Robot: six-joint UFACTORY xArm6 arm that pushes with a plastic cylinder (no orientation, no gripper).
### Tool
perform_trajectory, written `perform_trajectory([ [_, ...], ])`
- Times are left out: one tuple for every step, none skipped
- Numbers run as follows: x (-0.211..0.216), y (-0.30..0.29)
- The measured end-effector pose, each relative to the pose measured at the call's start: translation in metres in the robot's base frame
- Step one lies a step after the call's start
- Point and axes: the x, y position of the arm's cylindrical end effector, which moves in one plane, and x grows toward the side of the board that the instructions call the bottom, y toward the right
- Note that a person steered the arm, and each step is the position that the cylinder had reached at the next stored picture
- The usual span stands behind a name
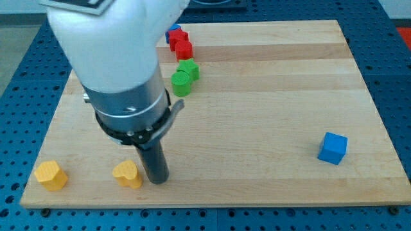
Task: Push the yellow heart into the yellow hexagon
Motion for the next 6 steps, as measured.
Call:
perform_trajectory([
  [0.006, -0.001],
  [0.006, -0.020],
  [-0.005, -0.039],
  [-0.010, -0.049],
  [-0.010, -0.055],
  [-0.010, -0.065],
])
